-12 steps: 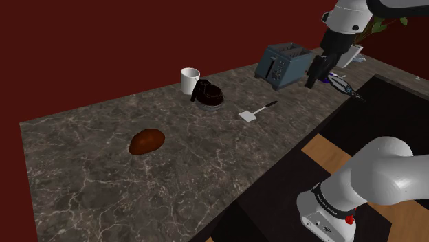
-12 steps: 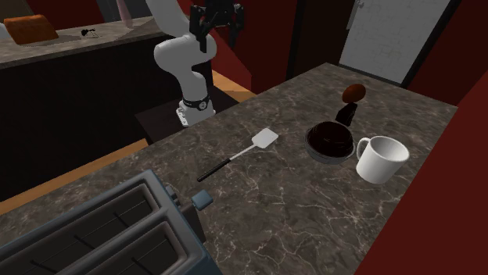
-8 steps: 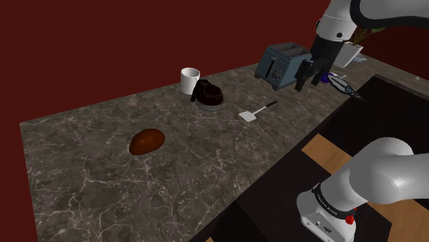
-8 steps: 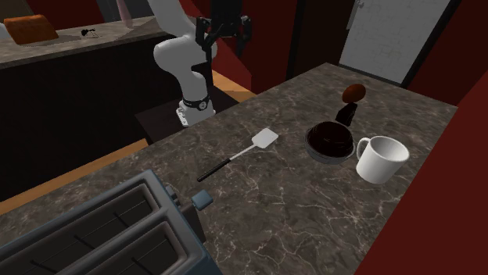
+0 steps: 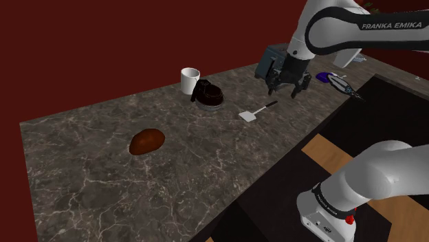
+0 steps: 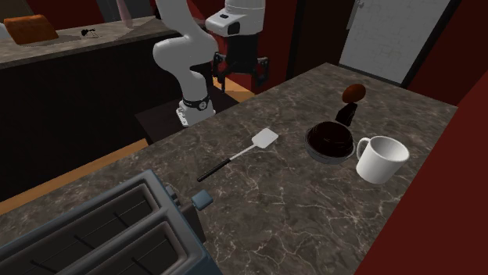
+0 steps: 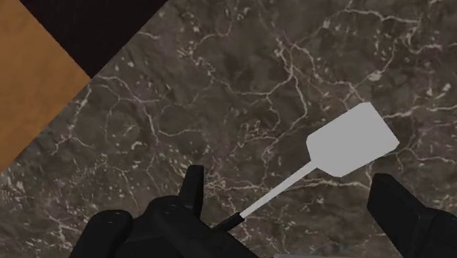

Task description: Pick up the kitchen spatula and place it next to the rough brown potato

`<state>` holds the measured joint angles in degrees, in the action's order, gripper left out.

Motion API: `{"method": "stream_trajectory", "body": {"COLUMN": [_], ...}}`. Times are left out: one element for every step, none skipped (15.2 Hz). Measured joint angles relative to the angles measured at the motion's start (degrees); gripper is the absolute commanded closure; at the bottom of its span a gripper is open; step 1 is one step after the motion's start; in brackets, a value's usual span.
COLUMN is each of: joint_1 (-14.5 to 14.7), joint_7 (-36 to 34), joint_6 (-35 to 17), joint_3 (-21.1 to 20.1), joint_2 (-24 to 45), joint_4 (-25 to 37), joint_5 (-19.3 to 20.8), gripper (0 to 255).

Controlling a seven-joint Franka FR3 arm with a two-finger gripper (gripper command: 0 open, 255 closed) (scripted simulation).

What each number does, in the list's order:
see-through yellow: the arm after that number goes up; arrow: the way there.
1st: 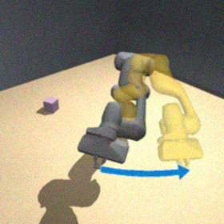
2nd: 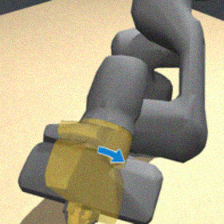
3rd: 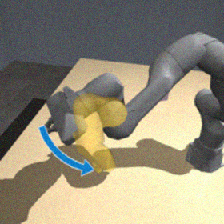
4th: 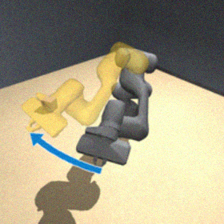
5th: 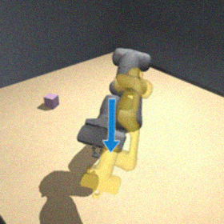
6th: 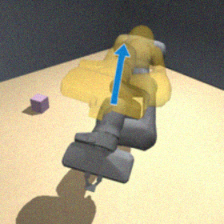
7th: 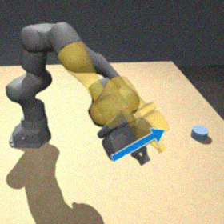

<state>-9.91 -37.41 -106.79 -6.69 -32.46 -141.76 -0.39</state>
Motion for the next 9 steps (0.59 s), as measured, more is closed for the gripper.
{"method": "stream_trajectory", "body": {"joint_1": [-1.2,-2.4,-3.6,-4.7,-5.8,-6.9,-7.9,-9.0,-10.2], "joint_7": [-3.7,-7.4,-11.2,-15.0,-18.9,-22.7,-26.8,-30.5,-34.3], "joint_6": [-2.2,-4.5,-6.3,-8.8,-11.1,-13.1,-15.6,-17.5,-19.4], "joint_3": [-0.6,-1.2,-1.8,-2.5,-3.0,-3.6,-4.2,-4.5,-4.8], "joint_2": [2.0,3.8,5.6,7.6,9.5,11.0,12.9,14.3,16.1], "joint_4": [0.1,-0.1,0.3,0.0,-0.1,-0.2,-0.5,-0.6,-0.5], "joint_5": [-0.1,-0.3,-0.3,-0.3,-0.2,-0.1,0.0,0.4,0.8], "gripper": [0,0,0,0,0,0,0,0,0]}}
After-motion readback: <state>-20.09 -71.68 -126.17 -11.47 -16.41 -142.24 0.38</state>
